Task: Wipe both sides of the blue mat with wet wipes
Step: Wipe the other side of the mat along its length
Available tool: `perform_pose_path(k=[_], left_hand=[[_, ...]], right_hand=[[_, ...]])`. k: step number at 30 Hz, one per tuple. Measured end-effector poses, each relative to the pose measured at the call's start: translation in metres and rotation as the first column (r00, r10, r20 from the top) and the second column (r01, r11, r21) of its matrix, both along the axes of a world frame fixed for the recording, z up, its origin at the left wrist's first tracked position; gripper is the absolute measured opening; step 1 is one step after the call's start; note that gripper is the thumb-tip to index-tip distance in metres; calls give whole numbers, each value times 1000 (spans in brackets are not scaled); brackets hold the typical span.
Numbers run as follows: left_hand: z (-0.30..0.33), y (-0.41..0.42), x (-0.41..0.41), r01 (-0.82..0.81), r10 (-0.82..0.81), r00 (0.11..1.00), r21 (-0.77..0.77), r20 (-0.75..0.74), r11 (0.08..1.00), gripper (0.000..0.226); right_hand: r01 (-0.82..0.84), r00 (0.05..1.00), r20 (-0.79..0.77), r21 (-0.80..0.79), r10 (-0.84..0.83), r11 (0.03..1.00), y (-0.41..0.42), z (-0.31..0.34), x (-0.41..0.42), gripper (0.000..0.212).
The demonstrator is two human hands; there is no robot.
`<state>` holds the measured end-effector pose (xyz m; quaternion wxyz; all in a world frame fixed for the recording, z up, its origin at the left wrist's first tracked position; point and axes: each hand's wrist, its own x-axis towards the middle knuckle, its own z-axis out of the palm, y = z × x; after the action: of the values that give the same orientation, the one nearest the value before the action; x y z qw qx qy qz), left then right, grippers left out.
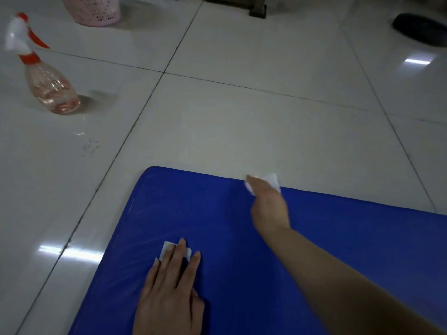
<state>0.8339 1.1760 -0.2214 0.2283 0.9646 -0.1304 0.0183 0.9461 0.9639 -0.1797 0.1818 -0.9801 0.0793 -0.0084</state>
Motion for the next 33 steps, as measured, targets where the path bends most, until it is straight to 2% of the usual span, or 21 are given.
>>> perform_pose_path(k=[1, 2, 3, 4, 5, 7, 9, 13, 15, 18, 20, 22, 24, 27, 29, 33], left_hand=[[0, 0, 0, 0, 0, 1000, -2, -1, 1000, 61], [-1, 0, 0, 0, -1, 1000, -4, -2, 1000, 61], [-1, 0, 0, 1, -1, 1000, -8, 0, 1000, 61], [-2, 0, 0, 5, -5, 1000, -12, 3, 1000, 61], [-2, 0, 0, 9, -9, 1000, -16, 5, 1000, 61], [-2, 1, 0, 9, -8, 1000, -24, 10, 1000, 61], [1, 0, 2, 4, -4, 1000, -24, 5, 1000, 61], [1, 0, 1, 12, -12, 1000, -39, -8, 999, 60], [0, 0, 1, 13, -13, 1000, -53, 8, 998, 60], [0, -1, 0, 5, -2, 999, -61, 38, 998, 58], [1, -2, 1, 0, 3, 999, -57, 52, 998, 59], [1, -2, 1, 0, 3, 999, -52, 44, 999, 59], [1, -1, 1, 0, 1, 1000, -48, 21, 999, 60], [0, 1, 1, 15, -15, 1000, -36, 1, 999, 61], [0, 3, 1, 33, -33, 999, -10, -7, 999, 62], [4, 2, 0, 19, -18, 999, 4, -29, 1000, 60]], right_hand=[[28, 999, 40, 83, -32, 996, 18, -2, 5, 18], [-56, 998, 49, 118, 51, 991, 36, -6, 10, 12], [-216, 976, 68, 112, 209, 970, 49, -10, 13, 10], [-325, 946, 53, 162, 321, 932, 57, -12, 16, 35], [-362, 931, 8, 126, 364, 924, 57, -15, 16, 55], [-366, 929, -37, 37, 368, 930, 48, -13, 12, 69], [-340, 937, -63, 52, 342, 939, 31, -8, 7, 73], [-343, 929, -125, 55, 347, 938, -17, 5, -6, 63], [-235, 963, -132, 11, 235, 972, -49, 6, -19, 64], [-21, 998, -60, -9, 21, 1000, -73, 9, -37, 70], [13, 999, -33, 1, -13, 1000, -59, 8, -39, 66], [-91, 996, -17, 27, 91, 995, -27, 3, -34, 58], [-271, 962, 5, 64, 272, 960, 14, -4, -22, 47], [-458, 887, -73, -11, 456, 889, 63, -8, -4, 60], [-506, 860, -145, -119, 490, 854, 68, -5, 2, 69], [-481, 876, -220, -315, 430, 818, 11, 0, -22, 61]])
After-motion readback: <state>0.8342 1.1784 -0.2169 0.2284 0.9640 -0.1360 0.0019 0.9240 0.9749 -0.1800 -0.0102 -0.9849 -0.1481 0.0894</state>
